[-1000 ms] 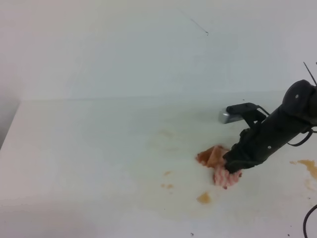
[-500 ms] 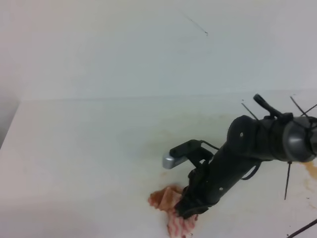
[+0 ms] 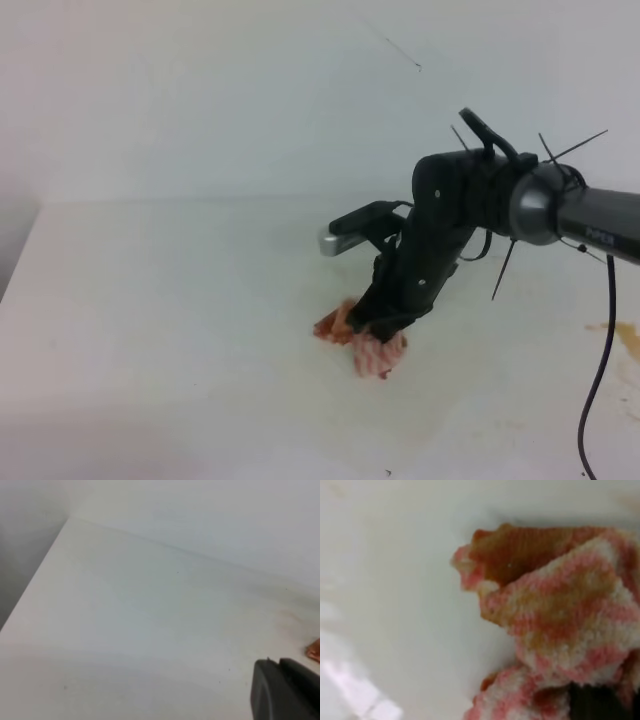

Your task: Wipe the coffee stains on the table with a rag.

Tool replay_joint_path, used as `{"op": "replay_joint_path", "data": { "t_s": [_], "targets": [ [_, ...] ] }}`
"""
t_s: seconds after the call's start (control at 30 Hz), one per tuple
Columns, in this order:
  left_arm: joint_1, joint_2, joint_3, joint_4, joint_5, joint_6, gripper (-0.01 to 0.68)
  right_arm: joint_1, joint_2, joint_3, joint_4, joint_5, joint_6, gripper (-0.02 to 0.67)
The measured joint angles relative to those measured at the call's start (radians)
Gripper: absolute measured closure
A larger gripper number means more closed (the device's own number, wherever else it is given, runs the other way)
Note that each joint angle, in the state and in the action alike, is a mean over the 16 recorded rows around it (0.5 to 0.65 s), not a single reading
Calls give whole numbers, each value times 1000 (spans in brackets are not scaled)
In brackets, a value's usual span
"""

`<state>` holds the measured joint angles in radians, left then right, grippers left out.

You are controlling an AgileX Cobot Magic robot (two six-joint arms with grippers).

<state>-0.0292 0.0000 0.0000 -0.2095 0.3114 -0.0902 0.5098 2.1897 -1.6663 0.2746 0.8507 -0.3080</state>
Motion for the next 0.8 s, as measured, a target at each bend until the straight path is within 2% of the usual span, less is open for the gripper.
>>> {"op": "replay_joint_path", "data": {
  "t_s": [0.13, 0.27, 0.57, 0.8],
  "targets": [
    [0, 0, 0, 0, 0, 0, 678, -58, -4, -64, -71, 50, 51, 642],
    [0, 0, 0, 0, 0, 0, 678, -127, -57, -50, -91, 49, 67, 642],
    [0, 0, 0, 0, 0, 0, 678, -286, -289, 177, -68, -41, 17, 644],
    [0, 0, 0, 0, 0, 0, 678, -351, -423, 354, -69, -74, -39, 646]
  ]
}}
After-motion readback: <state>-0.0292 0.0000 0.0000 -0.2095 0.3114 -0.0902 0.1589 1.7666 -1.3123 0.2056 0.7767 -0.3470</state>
